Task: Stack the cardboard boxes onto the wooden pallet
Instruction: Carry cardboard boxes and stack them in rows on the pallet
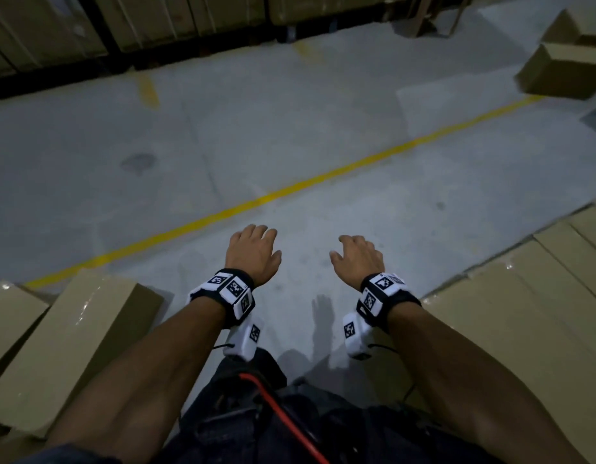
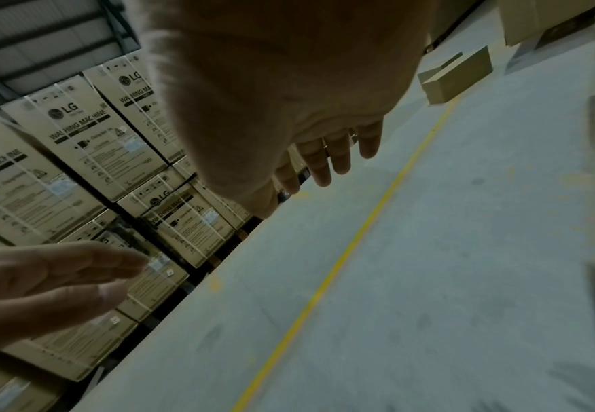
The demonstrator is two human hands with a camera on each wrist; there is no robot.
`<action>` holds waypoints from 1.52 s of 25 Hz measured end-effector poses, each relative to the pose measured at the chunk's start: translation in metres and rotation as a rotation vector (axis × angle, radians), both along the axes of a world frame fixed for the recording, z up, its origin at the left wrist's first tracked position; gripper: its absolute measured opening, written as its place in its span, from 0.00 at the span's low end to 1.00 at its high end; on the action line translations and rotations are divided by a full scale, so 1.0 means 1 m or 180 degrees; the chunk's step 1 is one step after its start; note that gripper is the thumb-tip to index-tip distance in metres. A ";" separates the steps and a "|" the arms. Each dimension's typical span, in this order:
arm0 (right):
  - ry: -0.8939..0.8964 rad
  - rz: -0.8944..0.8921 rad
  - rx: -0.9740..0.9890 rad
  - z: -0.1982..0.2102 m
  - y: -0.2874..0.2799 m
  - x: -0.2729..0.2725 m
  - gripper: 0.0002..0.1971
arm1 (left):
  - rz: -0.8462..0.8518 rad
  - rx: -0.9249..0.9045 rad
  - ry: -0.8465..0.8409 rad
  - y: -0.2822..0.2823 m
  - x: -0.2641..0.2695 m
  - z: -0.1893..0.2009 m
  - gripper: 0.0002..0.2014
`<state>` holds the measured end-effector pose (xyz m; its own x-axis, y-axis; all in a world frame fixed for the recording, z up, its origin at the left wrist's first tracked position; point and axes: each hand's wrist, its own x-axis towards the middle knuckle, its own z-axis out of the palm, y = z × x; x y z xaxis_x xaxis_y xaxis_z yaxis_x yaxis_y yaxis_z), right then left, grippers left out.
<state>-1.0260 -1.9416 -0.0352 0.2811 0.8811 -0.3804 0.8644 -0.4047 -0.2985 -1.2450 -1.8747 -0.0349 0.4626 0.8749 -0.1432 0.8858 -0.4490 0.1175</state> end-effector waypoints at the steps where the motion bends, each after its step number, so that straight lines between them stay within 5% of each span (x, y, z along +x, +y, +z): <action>1: 0.0004 -0.0042 0.0001 -0.001 0.021 0.008 0.27 | -0.0003 0.0000 -0.0034 0.022 0.009 -0.002 0.25; 12: -0.0047 -0.1248 -0.0041 -0.006 0.287 0.139 0.27 | -0.1078 -0.0050 -0.0165 0.371 0.171 -0.007 0.25; 18: -0.0049 -0.1995 0.0081 -0.002 0.364 0.233 0.26 | -0.1767 -0.0083 -0.0202 0.483 0.305 0.004 0.24; 24: 0.0081 -0.2605 0.0070 -0.028 0.441 0.406 0.27 | -0.2136 -0.0186 -0.0062 0.586 0.485 -0.022 0.24; 29: 0.0207 -0.2859 0.0101 -0.007 0.504 0.551 0.28 | -0.2316 -0.0209 -0.0265 0.660 0.661 0.006 0.24; 38: -0.0039 -0.3647 0.0205 0.003 0.559 0.792 0.27 | -0.3056 -0.0252 -0.0507 0.730 0.959 0.007 0.24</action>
<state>-0.2337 -1.3823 -0.0325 0.9340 0.1231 -0.3355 0.0012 -0.9399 -0.3414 -0.2856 -1.1450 -0.0277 0.9925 0.1065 -0.0595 0.1186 -0.9569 0.2650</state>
